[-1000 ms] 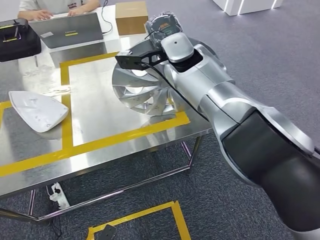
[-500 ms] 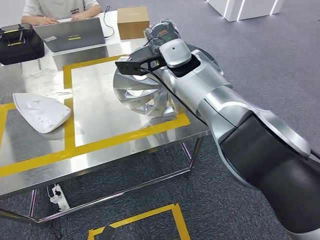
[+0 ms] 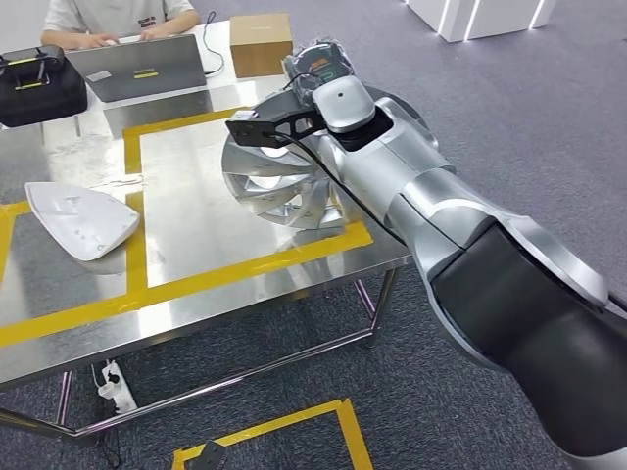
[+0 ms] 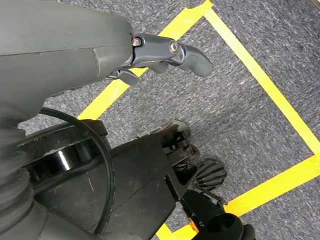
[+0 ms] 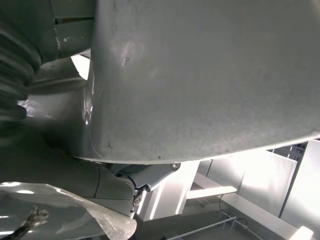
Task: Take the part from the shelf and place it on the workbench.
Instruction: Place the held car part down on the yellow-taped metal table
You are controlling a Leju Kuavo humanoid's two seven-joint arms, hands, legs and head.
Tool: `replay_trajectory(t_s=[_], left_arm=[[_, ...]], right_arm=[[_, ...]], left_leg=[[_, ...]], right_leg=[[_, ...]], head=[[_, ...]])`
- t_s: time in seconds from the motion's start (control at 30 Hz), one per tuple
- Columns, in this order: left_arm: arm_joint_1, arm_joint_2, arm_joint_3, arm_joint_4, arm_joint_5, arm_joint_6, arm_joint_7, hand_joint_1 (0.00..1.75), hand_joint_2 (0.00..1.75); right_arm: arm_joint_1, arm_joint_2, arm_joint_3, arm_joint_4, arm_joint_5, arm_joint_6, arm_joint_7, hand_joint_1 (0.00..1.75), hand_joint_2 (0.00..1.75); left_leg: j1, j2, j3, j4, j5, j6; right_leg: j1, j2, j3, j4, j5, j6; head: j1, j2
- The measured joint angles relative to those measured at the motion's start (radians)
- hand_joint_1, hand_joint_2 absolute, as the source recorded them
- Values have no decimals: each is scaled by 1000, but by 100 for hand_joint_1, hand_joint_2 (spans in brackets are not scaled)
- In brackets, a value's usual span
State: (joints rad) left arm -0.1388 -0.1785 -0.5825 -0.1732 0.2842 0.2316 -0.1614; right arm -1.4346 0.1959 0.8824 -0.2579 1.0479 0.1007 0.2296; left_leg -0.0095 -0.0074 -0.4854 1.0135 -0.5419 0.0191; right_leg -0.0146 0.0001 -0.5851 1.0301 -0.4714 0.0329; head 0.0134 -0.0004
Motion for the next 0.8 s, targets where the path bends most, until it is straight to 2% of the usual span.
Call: replay_trajectory(t_s=[0.7, 0.77, 0.8], left_arm=[[0, 0, 0, 0, 0, 0, 0, 0, 175], [0, 0, 0, 0, -8, 0, 0, 0, 175], [-1, 0, -2, 0, -18, 0, 0, 0, 175]], right_arm=[[0, 0, 0, 0, 0, 0, 0, 175, 175], [3, 3, 0, -4, 4, -22, -24, 175, 175], [10, 8, -2, -12, 14, -61, -62, 175, 175]], left_leg=[[0, 0, 1, 0, 0, 0], [1, 0, 1, 0, 0, 0], [1, 0, 1, 0, 0, 0]], right_leg=[[0, 0, 1, 0, 0, 0], [0, 0, 2, 0, 0, 0], [0, 0, 2, 0, 0, 0]], head=[[0, 0], [0, 0], [0, 0]])
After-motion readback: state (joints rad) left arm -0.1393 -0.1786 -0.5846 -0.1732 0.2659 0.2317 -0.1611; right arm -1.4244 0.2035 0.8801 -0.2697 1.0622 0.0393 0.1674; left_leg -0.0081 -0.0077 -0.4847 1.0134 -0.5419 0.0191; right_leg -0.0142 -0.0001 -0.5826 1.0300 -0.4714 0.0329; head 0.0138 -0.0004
